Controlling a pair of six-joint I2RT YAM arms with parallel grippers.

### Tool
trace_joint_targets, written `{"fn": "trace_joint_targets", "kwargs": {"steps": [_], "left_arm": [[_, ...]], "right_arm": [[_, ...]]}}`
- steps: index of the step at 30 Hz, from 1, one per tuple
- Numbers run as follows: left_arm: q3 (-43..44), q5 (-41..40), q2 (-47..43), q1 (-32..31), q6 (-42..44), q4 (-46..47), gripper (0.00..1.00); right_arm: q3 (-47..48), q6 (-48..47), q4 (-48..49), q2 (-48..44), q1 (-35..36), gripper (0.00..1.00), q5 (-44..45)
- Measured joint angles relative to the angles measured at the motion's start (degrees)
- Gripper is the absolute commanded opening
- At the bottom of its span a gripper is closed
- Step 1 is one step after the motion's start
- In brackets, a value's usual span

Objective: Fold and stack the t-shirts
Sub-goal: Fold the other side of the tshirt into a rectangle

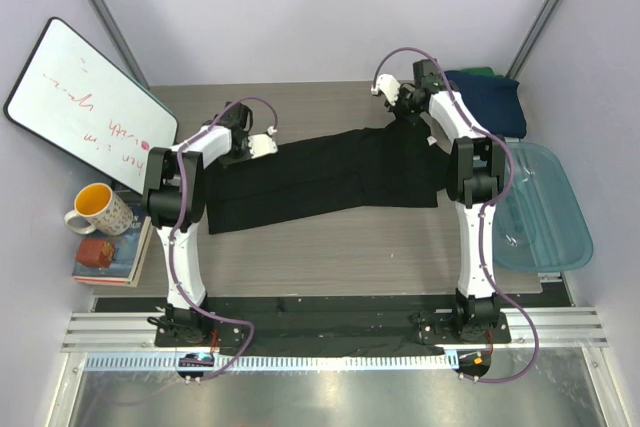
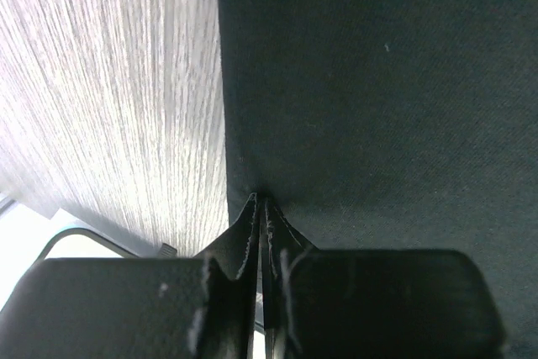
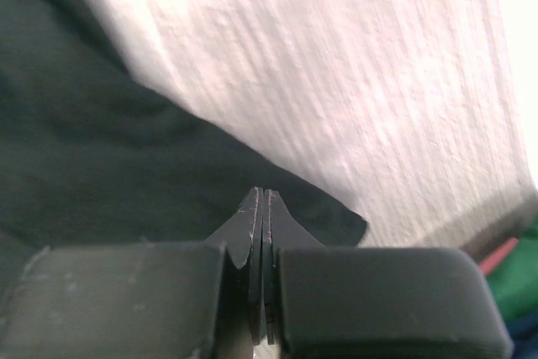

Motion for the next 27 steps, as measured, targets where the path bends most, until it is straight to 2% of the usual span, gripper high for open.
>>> {"fn": "trace_joint_targets", "kwargs": {"steps": [27], "left_arm": [[1.1,-2.2,1.1,0.3,-1.1,0.5,0.0]], "right_arm": [[-2.9,0.4,11.5,3.5,-2.3,0.01,8.6]]}}
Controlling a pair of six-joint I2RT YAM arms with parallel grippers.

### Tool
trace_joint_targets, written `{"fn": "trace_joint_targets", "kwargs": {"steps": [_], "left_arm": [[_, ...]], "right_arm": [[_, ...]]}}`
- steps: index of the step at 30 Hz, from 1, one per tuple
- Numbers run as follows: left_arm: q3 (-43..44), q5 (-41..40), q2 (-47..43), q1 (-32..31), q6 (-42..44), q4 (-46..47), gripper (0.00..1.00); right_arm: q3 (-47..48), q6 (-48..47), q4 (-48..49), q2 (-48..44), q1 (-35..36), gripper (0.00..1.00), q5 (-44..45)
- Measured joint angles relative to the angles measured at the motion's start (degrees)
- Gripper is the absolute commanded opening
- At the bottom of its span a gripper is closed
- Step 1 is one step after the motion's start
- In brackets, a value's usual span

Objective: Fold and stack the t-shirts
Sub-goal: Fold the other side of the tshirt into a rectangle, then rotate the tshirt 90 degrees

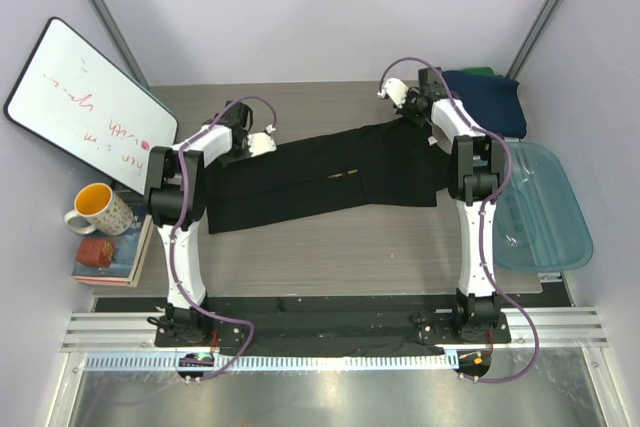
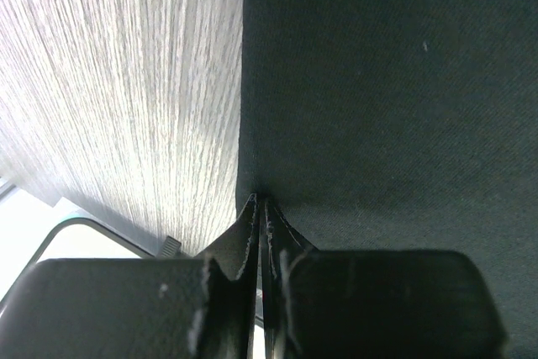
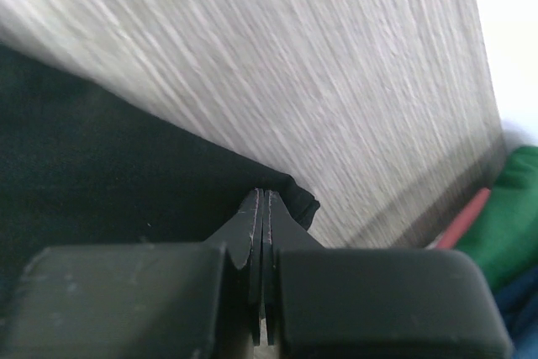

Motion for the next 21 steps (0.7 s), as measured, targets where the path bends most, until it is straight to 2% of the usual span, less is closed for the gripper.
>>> {"fn": "trace_joint_targets", "kwargs": {"steps": [11,14,15,18,21], "left_arm": [[-0.8,-3.3,0.0,0.7,0.0,0.2,0.0],[-0.9,-3.8,0.0,0.7,-0.3,0.3,0.0],[-0.9,-3.9,0.0,0.7,-0.5,0.3,0.0],[-0.9,-4.5,0.0,0.7,-1.5,0.5,0.0],[-1.2,-5.3,0.0,0.7,-2.3,1.4,0.0]], "right_arm": [[-4.3,-2.3,6.5,-1.2,-4.2,0.01,3.4],[-4.7,-2.6,6.6,-1.5,-4.7,0.09,3.5],[-4.7,-2.6,6.6,-1.5,-4.8,0.16,3.6],[-4.7,-2.4,6.5,-1.5,-4.5,0.25,4.3],[-4.5,-2.1,6.3,-1.8,-4.3,0.3,4.9]]}}
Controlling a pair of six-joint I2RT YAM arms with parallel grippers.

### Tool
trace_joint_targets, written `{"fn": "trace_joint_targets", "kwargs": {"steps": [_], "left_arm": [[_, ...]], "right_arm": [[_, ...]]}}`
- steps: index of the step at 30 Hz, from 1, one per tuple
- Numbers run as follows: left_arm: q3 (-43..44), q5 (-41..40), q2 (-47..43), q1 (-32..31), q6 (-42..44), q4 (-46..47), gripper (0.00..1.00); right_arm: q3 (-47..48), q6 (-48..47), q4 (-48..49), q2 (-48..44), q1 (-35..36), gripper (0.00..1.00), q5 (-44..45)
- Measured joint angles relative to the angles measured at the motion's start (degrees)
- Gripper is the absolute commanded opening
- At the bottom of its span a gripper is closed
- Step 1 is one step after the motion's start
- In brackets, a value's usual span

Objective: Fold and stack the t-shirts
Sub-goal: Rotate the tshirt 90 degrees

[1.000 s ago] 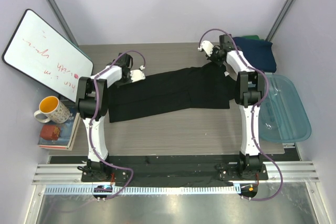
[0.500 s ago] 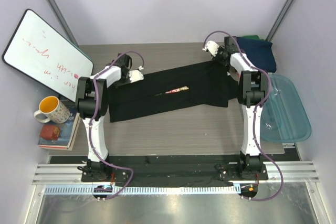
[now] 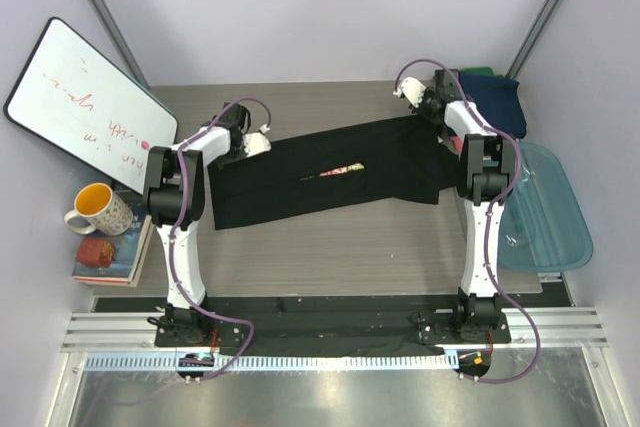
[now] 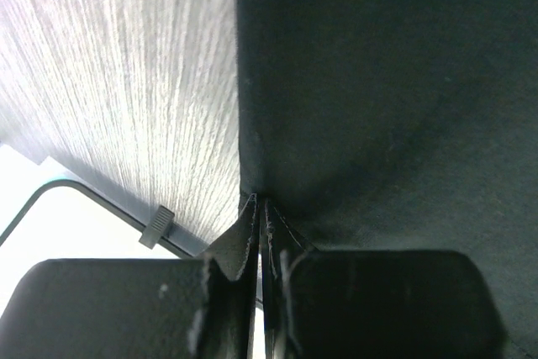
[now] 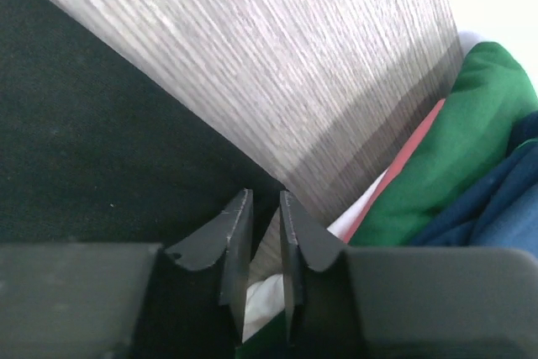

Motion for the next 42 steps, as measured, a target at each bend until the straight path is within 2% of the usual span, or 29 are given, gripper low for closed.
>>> {"fn": "trace_joint_targets", "kwargs": {"steps": [2,5,6,9,10,11,12,13,14,19,23,31,42], "left_arm": [[-0.1,-0.2,-0.1,0.0,-1.1,0.5,0.09],[-0.2,-0.2,-0.9,0.0,-3.0,0.9,0.29],[-0.2,-0.2,-1.6,0.1,-3.7,0.9,0.34],[-0.2,0.1,-5.3,0.1,-5.0,0.9,0.43],[-0.3,0.3,-7.4,0.1,-5.4,1.0,0.42],[-0.3,0.5,-8.9,0.0,-5.3,1.2,0.39],[-0.5,0.5,-11.0,0.0,-5.3,1.5,0.15],[-0.8,0.6,-12.4,0.0,-5.3,1.8,0.0],[-1.4,0.8,-14.4,0.0,-4.8,2.4,0.0],[-4.3,1.5,-18.4,-0.1,-4.7,3.1,0.0],[-6.9,2.1,-18.4,-0.1,-4.3,2.6,0.0],[-8.3,2.6,-18.9,-0.2,-3.6,2.6,0.0],[-12.0,2.2,-22.0,-0.3,-1.7,3.4,0.0]], "right_arm": [[0.1,0.7,-0.9,-0.5,0.1,0.34,0.2],[0.1,1.7,-2.3,-1.7,1.0,0.45,0.7],[0.1,2.1,-2.8,-2.5,1.3,0.51,0.9],[0.0,2.9,-4.9,-6.1,2.5,0.52,1.1],[0.0,3.2,-6.1,-8.0,3.2,0.47,1.0],[0.0,3.5,-7.0,-9.4,3.8,0.32,0.8],[0.0,3.9,-8.3,-11.3,4.5,0.21,0.4],[0.0,4.2,-9.9,-13.1,5.2,0.12,-0.1],[0.1,4.9,-12.2,-15.1,5.9,0.01,-0.8],[-0.8,6.8,-20.7,-20.2,8.3,0.01,-4.5],[-6.4,6.9,-24.7,-20.7,8.3,0.01,-5.6],[-8.0,6.6,-28.1,-14.4,7.2,0.01,-5.1],[-1.3,4.8,-27.4,-6.0,7.7,0.01,-3.1]]}}
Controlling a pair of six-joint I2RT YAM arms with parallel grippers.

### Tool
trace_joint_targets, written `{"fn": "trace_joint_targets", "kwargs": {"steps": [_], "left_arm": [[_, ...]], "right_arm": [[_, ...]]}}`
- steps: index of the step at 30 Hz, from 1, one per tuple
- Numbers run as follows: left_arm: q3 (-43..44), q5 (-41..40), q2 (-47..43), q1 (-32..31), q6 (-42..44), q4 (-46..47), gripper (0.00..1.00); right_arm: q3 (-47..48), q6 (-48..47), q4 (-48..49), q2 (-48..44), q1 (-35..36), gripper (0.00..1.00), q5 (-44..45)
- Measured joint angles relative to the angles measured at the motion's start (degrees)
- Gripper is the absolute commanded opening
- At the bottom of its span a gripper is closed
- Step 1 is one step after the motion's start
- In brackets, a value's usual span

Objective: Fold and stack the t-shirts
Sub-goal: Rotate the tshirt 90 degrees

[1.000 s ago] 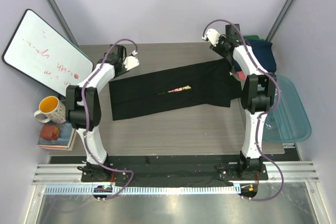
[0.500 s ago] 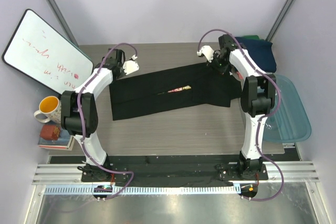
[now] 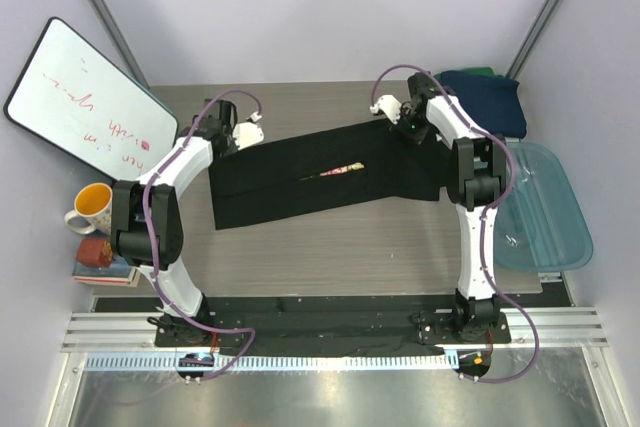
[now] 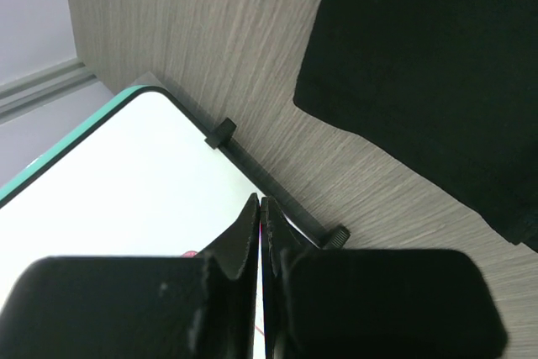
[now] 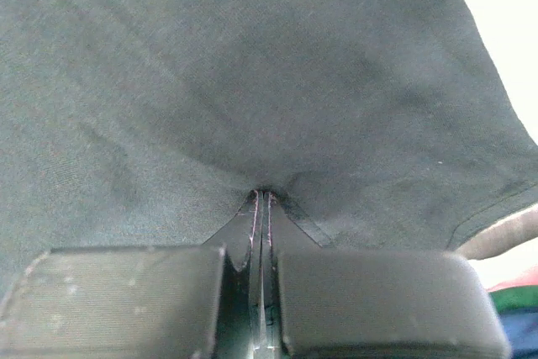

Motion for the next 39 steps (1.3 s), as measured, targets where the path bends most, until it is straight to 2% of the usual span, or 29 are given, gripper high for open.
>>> {"fn": "trace_joint_targets", "kwargs": {"steps": [7,13,18,21,22,24,25,27,32,33,34,36,37,39], "left_arm": [[-2.2,-0.9,-0.3,0.0,0.6,0.5,0.0],[-2.5,-2.0,-0.3,0.0,0.6,1.2,0.0],[-3.3,-3.6,-0.4,0.1,0.6,3.1,0.0],[-3.3,-4.2,-0.4,0.2,0.4,4.0,0.0],[-3.3,-4.3,-0.4,0.2,0.2,4.3,0.0],[-3.3,-4.3,-0.5,0.3,-0.5,4.6,0.0],[-3.4,-4.3,-0.6,0.4,-0.7,4.9,0.02],[-3.9,-4.5,-1.1,0.4,-1.5,5.5,0.09],[-4.3,-7.1,-2.2,0.5,-5.4,8.5,0.11],[-4.3,-7.8,-2.5,0.7,-6.8,9.3,0.1],[-4.3,-8.4,-2.8,0.9,-8.0,10.0,0.1],[-4.3,-9.0,-3.7,1.4,-10.2,10.8,0.03],[-4.3,-9.3,-4.1,1.6,-11.3,11.0,0.0],[-4.3,-9.5,-5.8,2.1,-13.1,11.4,0.0]], "right_arm": [[8.4,-2.3,4.7,6.1,1.0,0.01,2.3],[16.2,-5.3,18.5,13.9,2.4,0.01,5.2],[18.0,-7.1,33.0,18.6,4.2,0.01,7.8],[16.9,-6.0,41.1,19.8,5.6,0.22,10.9],[15.2,-5.1,44.2,19.7,6.1,0.32,12.0],[9.7,-4.4,51.0,18.0,7.1,0.4,14.8],[6.4,-3.7,54.1,16.3,7.5,0.49,16.0],[0.0,-2.1,56.4,12.1,8.2,0.56,17.6],[-9.2,3.5,57.5,0.0,11.0,0.71,20.4],[-9.8,4.5,57.4,-2.5,11.7,0.7,20.6],[-9.9,5.4,57.3,-4.6,12.6,0.62,20.8],[-9.8,7.4,56.5,-8.8,14.6,0.5,20.4],[-9.6,8.3,55.4,-10.3,15.6,0.27,19.6],[-7.7,10.7,50.7,-12.6,18.0,0.01,13.9]]}}
